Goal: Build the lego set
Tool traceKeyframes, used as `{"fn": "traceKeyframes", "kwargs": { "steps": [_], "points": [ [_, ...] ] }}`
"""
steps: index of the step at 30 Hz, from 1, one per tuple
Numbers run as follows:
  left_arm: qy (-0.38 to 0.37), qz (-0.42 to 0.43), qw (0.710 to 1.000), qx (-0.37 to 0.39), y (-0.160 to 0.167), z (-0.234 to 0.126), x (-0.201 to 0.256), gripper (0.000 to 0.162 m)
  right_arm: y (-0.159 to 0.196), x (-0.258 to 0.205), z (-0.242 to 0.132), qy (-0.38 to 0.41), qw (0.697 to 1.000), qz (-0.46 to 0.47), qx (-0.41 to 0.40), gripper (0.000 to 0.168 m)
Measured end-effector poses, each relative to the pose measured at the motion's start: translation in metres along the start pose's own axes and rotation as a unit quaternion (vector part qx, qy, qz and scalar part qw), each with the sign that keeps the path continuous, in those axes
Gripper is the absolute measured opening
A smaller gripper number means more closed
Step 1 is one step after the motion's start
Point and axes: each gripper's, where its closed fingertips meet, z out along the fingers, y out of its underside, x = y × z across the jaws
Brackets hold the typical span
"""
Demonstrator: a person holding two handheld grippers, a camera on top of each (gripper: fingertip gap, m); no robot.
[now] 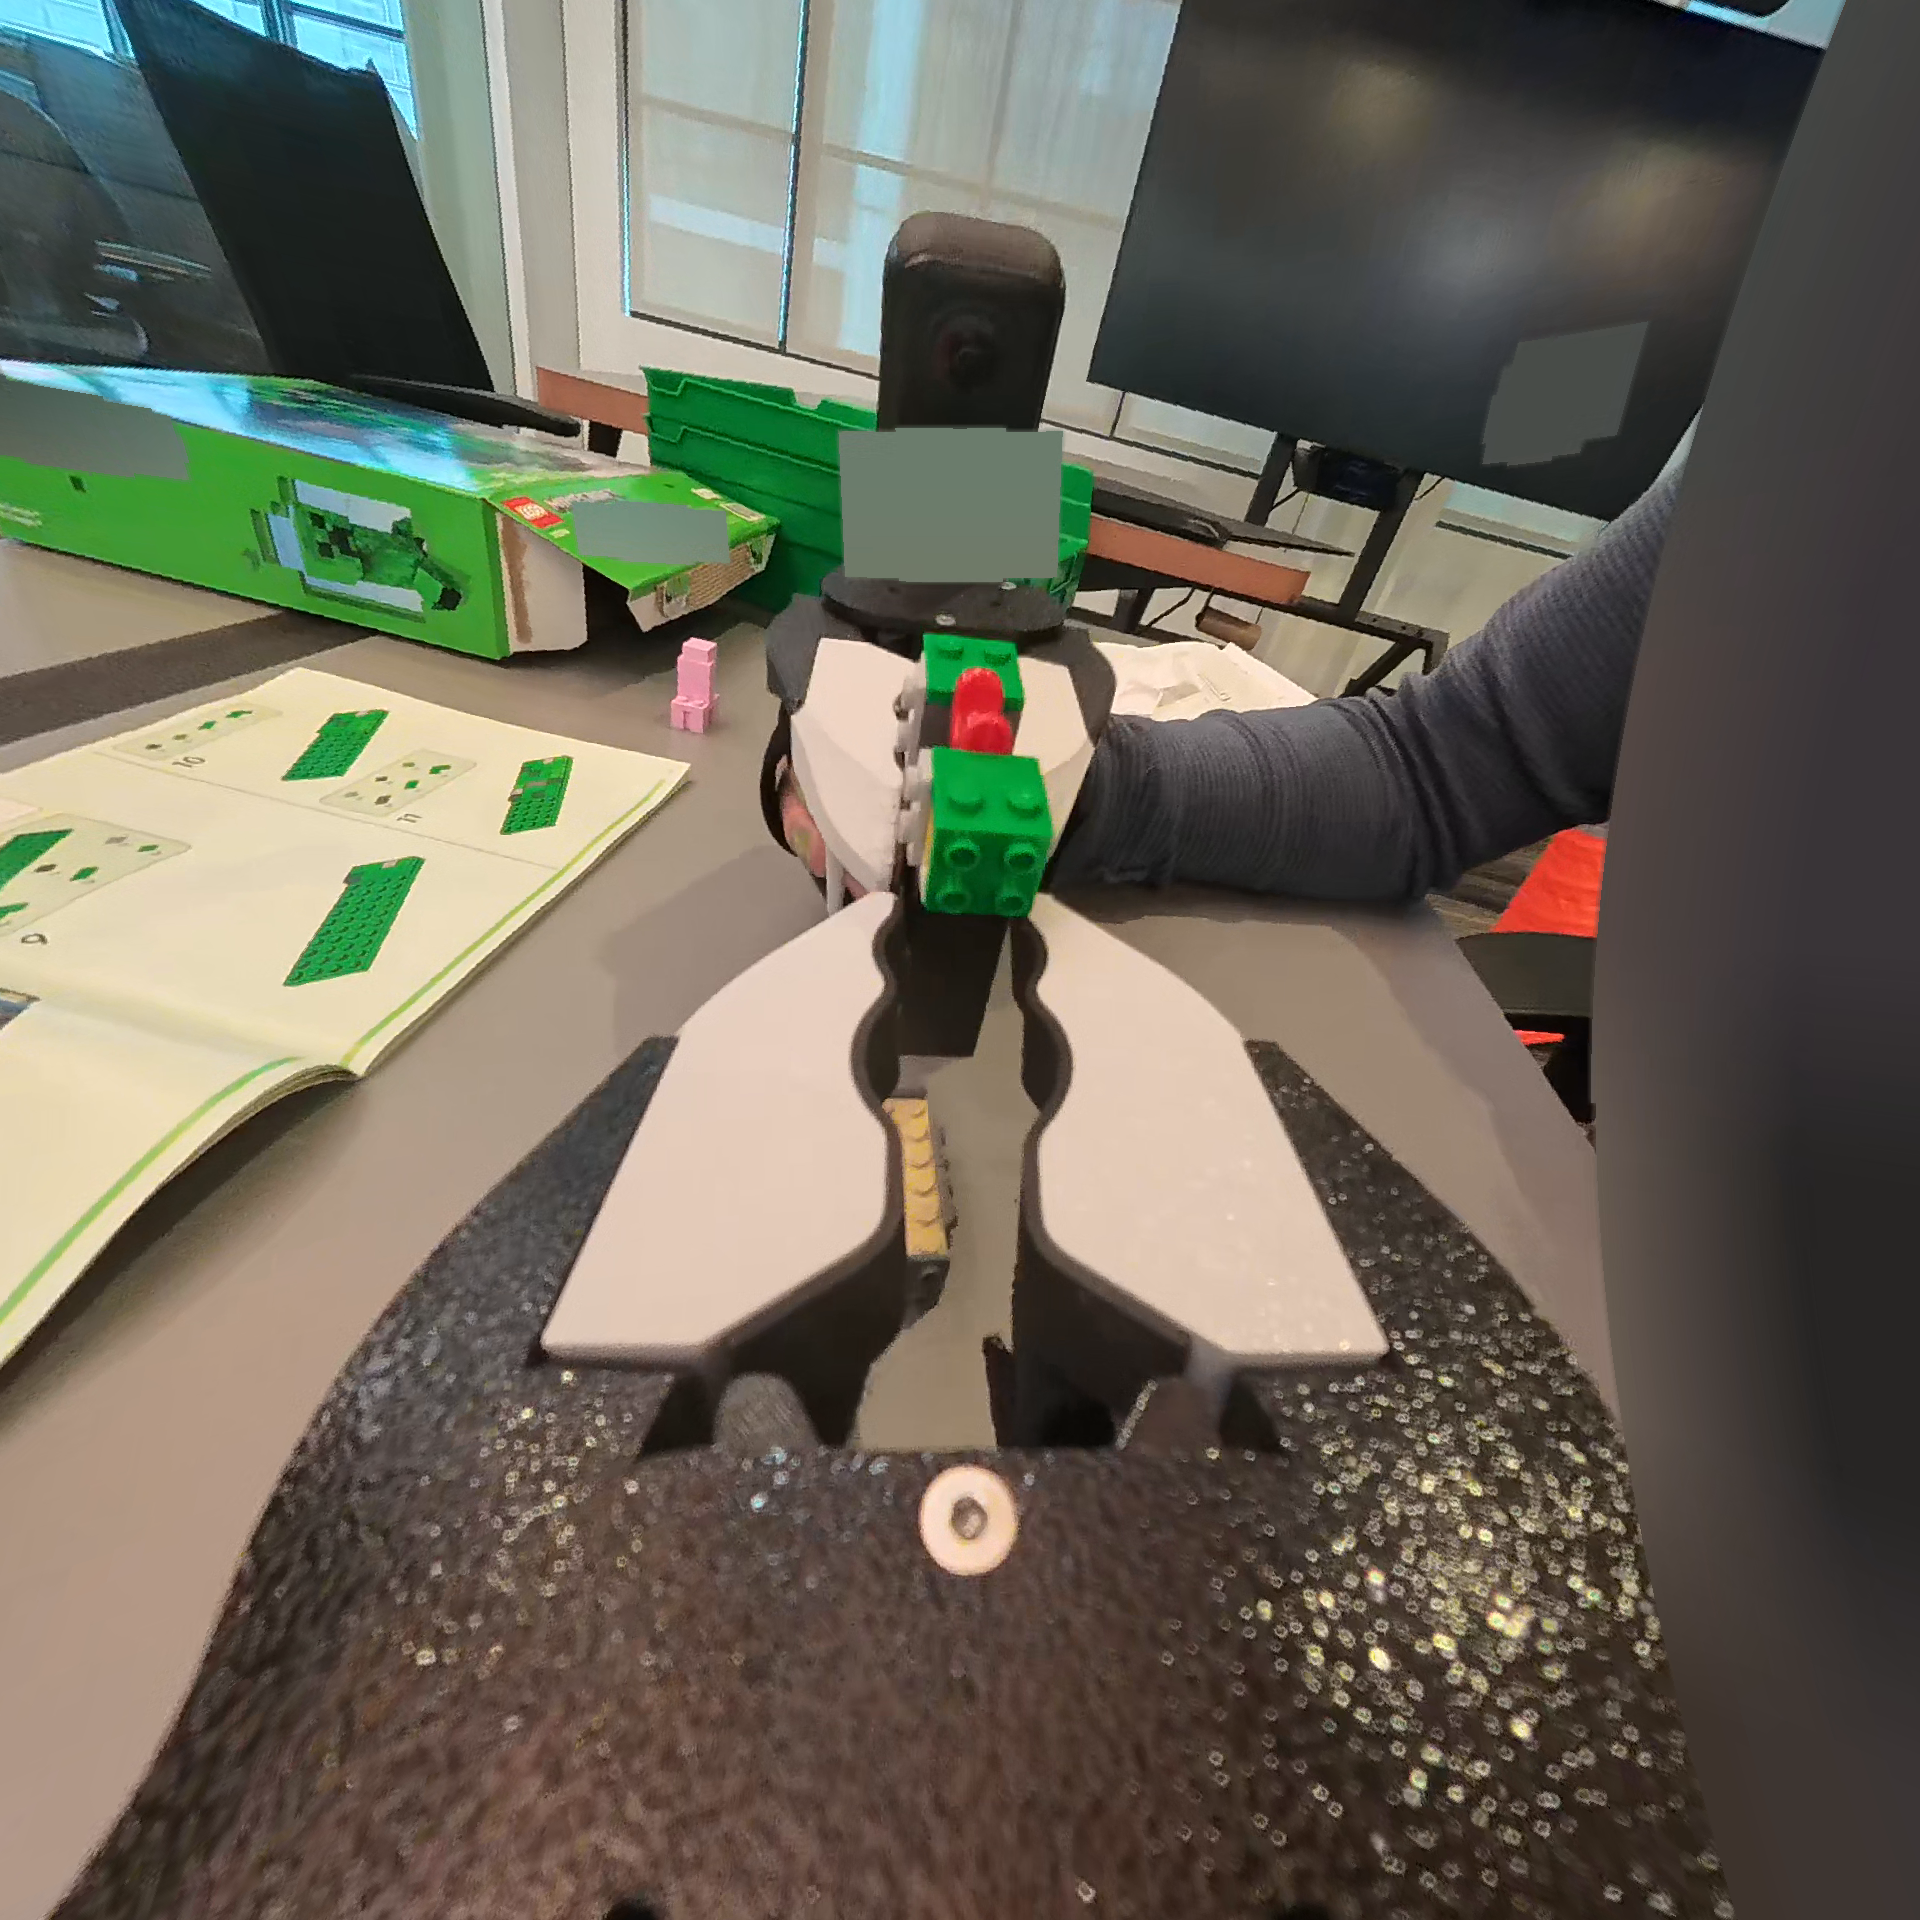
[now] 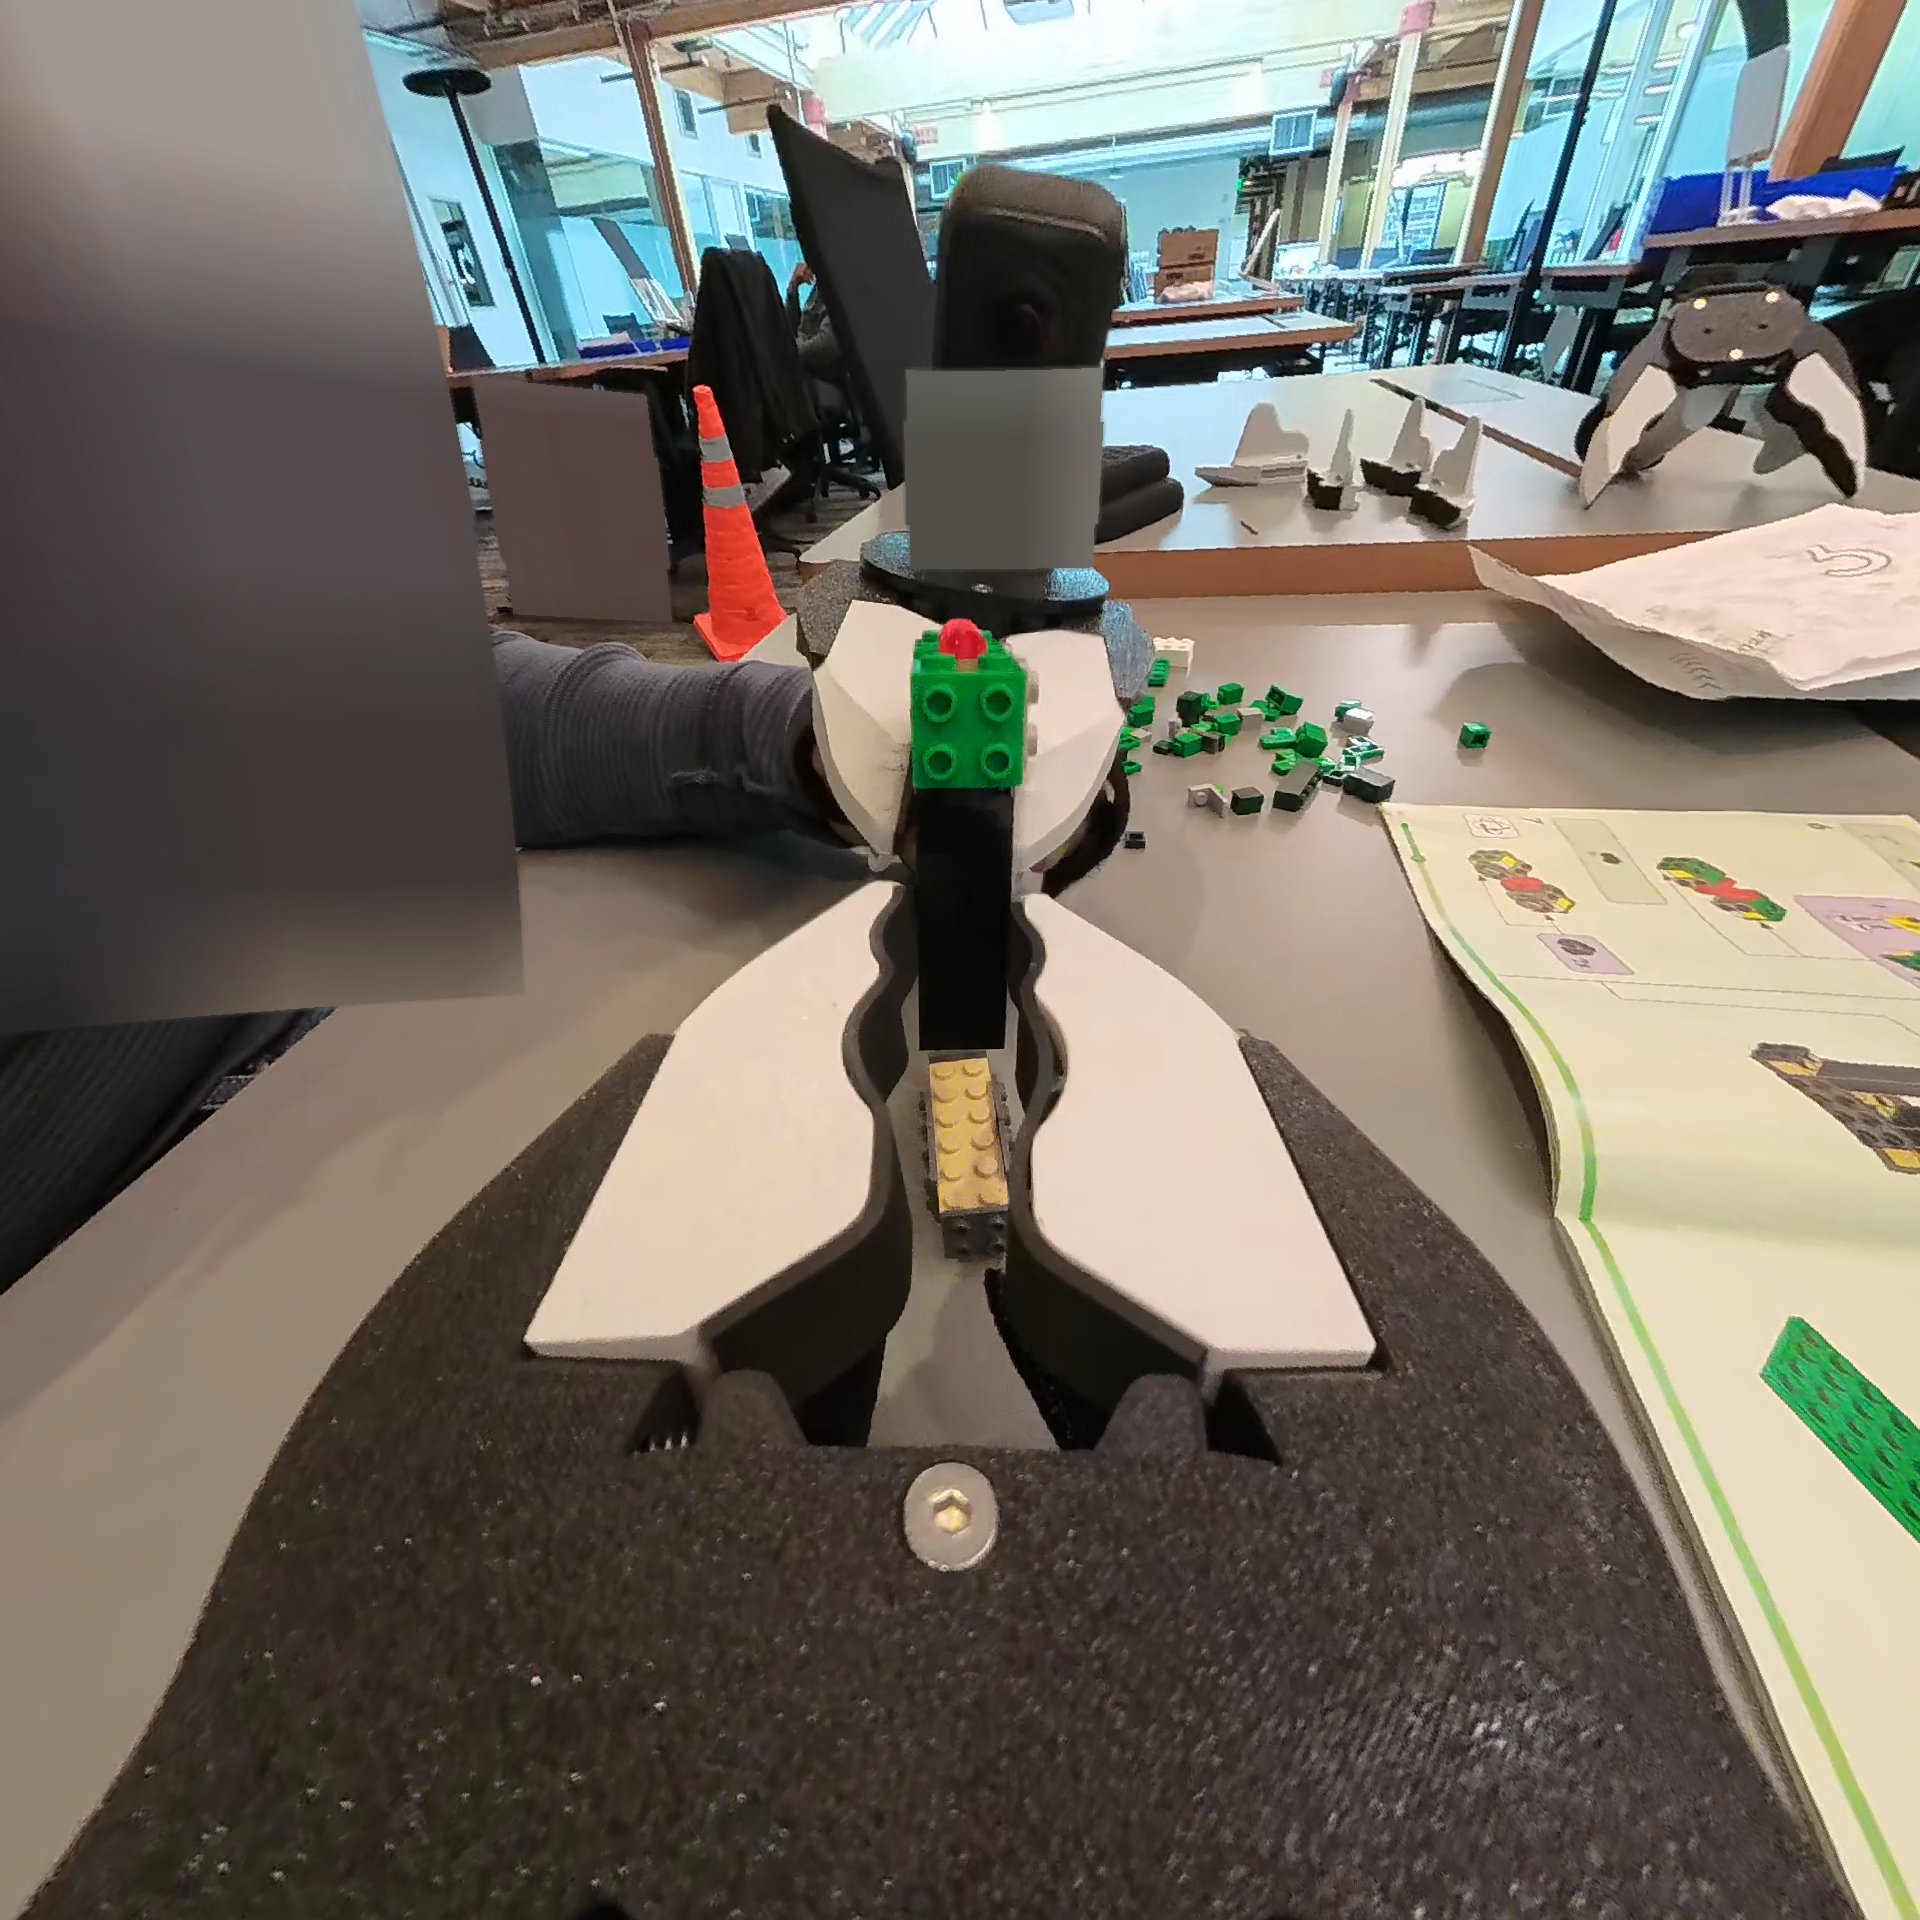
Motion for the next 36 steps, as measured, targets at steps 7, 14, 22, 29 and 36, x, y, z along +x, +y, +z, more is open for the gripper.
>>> {"fn": "traceKeyframes", "kwargs": {
  "steps": [7, 14, 22, 29, 36],
  "points": [
    [-0.012, 0.006, 0.999, -0.047, 0.011, -0.001, -0.002, 0.016, 0.009, 0.0, 0.002, -0.001, 0.999, -0.001, -0.032, 0.02],
    [-0.042, 0.044, 0.989, -0.132, 0.033, 0.001, -0.005, 0.016, 0.024, 0.0, 0.003, -0.004, 0.996, -0.005, -0.093, 0.016],
    [-0.051, 0.054, 0.986, -0.149, 0.04, 0.001, -0.008, 0.016, 0.031, 0.003, 0.003, -0.006, 0.993, -0.014, -0.12, 0.016],
    [-0.052, 0.063, 0.981, -0.175, 0.045, -0.002, -0.008, 0.016, 0.035, 0.002, 0.005, -0.003, 0.99, -0.022, -0.138, 0.016],
    [-0.052, 0.077, 0.979, -0.181, 0.044, -0.004, -0.008, 0.016, 0.035, 0.001, 0.007, -0.006, 0.99, -0.027, -0.135, 0.016]
  ]
}}
